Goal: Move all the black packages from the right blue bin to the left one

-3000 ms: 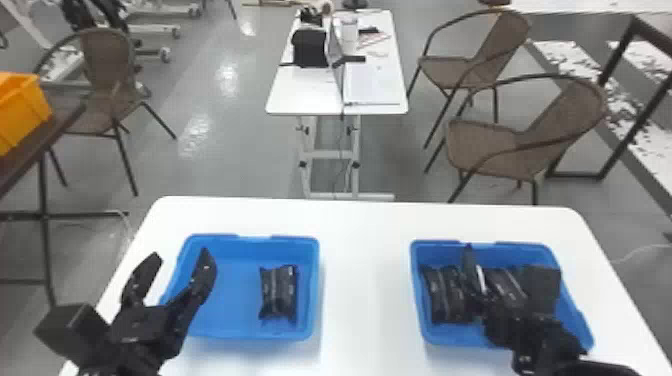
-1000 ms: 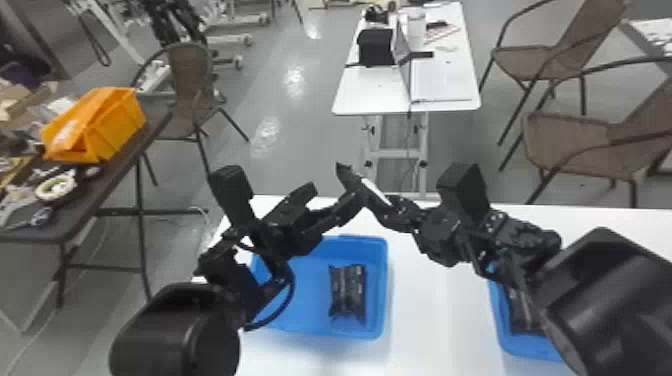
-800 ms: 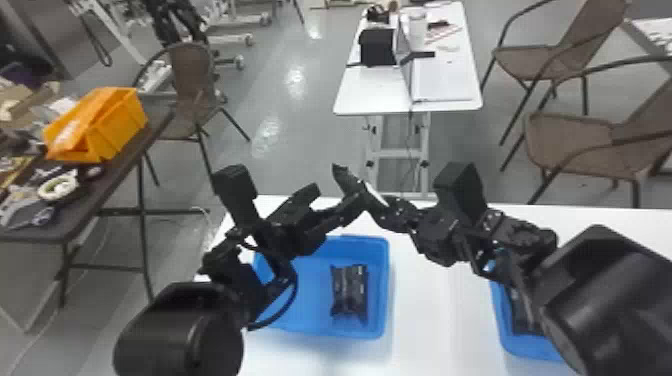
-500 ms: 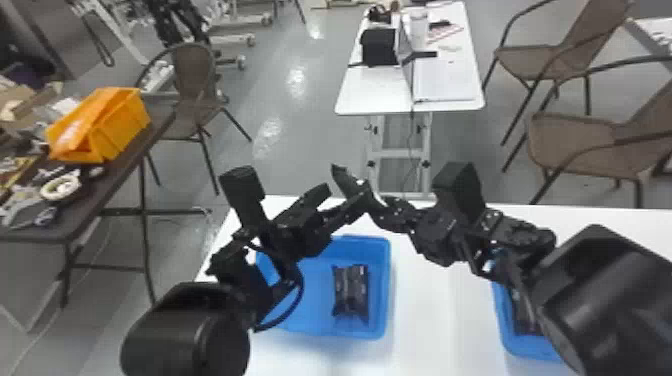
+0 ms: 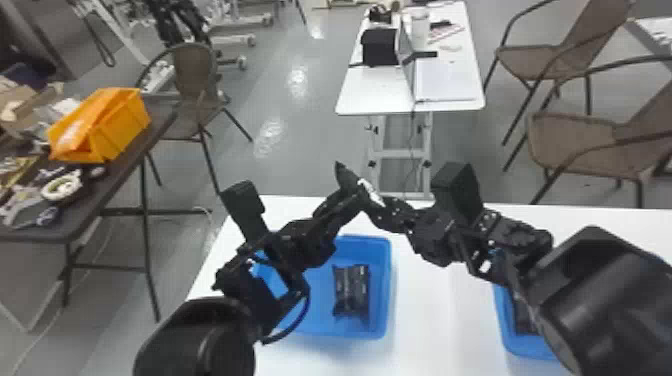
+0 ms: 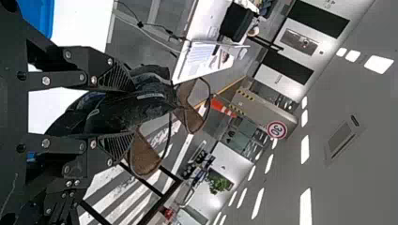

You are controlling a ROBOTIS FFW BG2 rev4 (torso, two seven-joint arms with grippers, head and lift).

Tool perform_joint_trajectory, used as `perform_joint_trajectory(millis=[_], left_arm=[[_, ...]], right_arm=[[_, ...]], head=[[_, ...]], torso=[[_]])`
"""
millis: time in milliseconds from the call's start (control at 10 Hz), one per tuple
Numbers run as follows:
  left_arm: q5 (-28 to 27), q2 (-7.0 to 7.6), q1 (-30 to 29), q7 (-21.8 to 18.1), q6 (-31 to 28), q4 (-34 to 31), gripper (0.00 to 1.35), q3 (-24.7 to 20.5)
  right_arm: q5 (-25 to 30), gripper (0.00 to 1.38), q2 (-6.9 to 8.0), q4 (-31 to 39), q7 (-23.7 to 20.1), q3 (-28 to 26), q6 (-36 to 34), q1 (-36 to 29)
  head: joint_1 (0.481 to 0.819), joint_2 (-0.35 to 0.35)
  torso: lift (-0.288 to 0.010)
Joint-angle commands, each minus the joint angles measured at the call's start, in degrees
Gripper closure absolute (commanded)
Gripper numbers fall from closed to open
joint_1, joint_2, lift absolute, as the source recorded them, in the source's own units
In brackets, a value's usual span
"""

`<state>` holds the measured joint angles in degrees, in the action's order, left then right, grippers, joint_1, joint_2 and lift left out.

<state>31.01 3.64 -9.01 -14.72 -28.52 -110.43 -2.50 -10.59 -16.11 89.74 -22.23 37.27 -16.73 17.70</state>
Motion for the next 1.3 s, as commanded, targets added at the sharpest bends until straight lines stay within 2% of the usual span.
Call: perform_joint_trajectory(millis=[0,200,300,400,500,600,700,800,900,1200], left_arm=[[0.0,-0.21,-0.4,0.0,1.7,0.2,1.22,0.1],[-0.1,-0.74,-0.9,0.0,4.2,0.4,1.22,-0.1],[-0.1,-0.91,-1.3,0.1,5.0,0.4,1.22,-0.5],[-0.4,-1.09,-1.5,0.1,5.6,0.4,1.22,-1.1],[-2.4,-1.53,-2.0,0.1,7.0,0.5,1.22,-2.1],[-8.4,-2.41,-2.7,-0.7,9.6,1.6,1.22,-3.7],[-14.5,-3.46,-3.6,-2.2,14.5,5.1,1.22,-5.1],[-15.5,-3.79,-4.5,-3.2,18.3,9.3,1.22,-5.7],[-18.4,-3.79,-5.8,-3.1,21.3,11.1,1.22,-5.5],[-31.1,-3.79,-5.9,-4.3,32.5,16.8,1.22,-6.1]], right_arm=[[0.0,1.28,0.11,-0.1,0.0,0.0,0.1,0.1],[0.0,1.26,0.29,-0.4,-0.2,0.0,1.3,0.0],[1.5,0.77,0.82,-0.8,-1.1,-0.5,4.2,-0.6],[3.6,0.11,2.4,-0.4,-3.6,-4.4,5.7,-2.8],[5.4,0.0,4.95,2.2,-6.0,-11.4,5.7,-6.8],[6.9,0.15,7.76,6.7,-5.7,-20.1,6.1,-12.7],[6.9,0.3,10.13,10.6,-3.7,-27.0,6.4,-18.1],[7.6,0.38,11.01,14.0,-1.1,-31.1,7.1,-22.4],[7.9,0.41,11.1,16.1,1.1,-33.8,7.1,-25.5],[4.0,0.41,11.19,16.5,5.4,-38.0,7.4,-30.9]], head=[[0.695,0.216],[0.695,0.219],[0.695,0.222],[0.695,0.231],[0.695,0.238],[0.695,0.238],[0.695,0.225],[0.695,0.193],[0.695,0.16],[0.695,0.09]], torso=[[0.0],[0.0],[0.0],[0.0],[0.0],[0.0],[0.0],[0.0],[0.0],[0.0]])
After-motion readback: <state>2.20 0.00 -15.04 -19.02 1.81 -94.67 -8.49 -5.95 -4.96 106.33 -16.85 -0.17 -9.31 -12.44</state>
